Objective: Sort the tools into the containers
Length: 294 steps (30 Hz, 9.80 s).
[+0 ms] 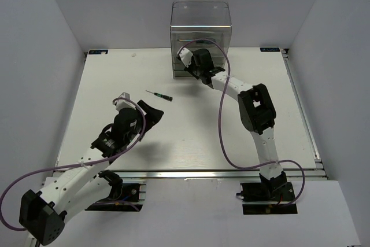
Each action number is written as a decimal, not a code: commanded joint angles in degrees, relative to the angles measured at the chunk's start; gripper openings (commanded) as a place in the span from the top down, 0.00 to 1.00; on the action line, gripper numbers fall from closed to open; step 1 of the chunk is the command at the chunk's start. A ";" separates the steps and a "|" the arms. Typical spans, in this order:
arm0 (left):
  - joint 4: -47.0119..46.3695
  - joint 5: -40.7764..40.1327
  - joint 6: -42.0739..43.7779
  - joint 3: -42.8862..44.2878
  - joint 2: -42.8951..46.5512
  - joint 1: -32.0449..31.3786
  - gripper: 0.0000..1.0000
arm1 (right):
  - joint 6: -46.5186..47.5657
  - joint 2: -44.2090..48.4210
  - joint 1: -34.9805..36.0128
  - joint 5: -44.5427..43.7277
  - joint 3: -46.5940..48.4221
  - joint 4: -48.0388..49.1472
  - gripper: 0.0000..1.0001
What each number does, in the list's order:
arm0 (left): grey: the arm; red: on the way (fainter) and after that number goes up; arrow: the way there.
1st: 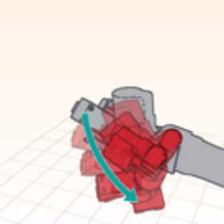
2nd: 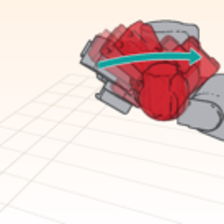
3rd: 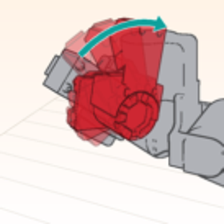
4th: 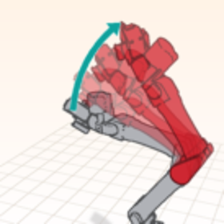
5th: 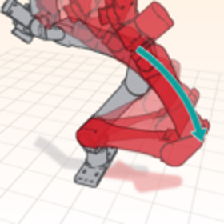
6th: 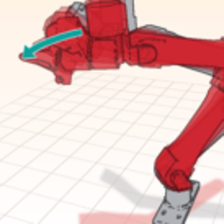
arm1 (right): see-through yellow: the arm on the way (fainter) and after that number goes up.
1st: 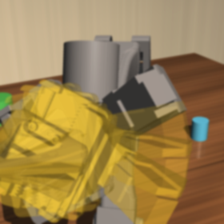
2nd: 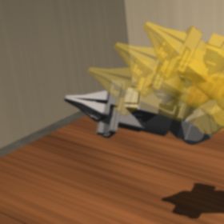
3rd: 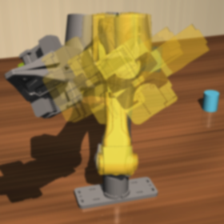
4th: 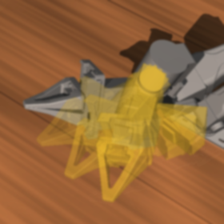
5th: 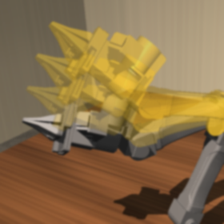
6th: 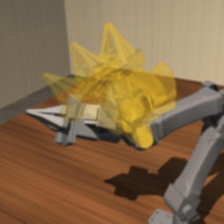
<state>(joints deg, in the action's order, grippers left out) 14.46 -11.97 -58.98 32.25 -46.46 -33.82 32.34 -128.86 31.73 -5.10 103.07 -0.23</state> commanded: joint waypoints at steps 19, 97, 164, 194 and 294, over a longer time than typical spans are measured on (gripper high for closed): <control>-47.04 4.05 -6.84 19.23 -51.95 0.34 0.51 | -3.75 36.44 -12.90 38.22 -32.96 -6.90 0.30; -67.63 -2.09 -23.72 53.27 -95.93 3.06 0.93 | -10.54 55.91 -32.78 54.50 -55.78 -4.87 0.97; 35.09 -3.85 -2.89 14.16 3.64 10.88 0.30 | -16.16 9.18 13.17 19.10 -2.45 -25.61 0.24; 40.48 -3.06 -9.75 5.90 14.82 10.88 0.29 | -1.84 -2.27 12.31 21.29 8.99 -12.96 0.15; 18.16 7.40 -43.24 81.75 -83.71 5.61 0.51 | -15.38 79.02 -18.37 28.91 -58.86 -13.92 1.00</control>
<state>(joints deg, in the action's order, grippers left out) 33.39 -3.57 -101.54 112.66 -131.59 -28.18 15.81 -50.81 13.56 22.31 44.14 -15.16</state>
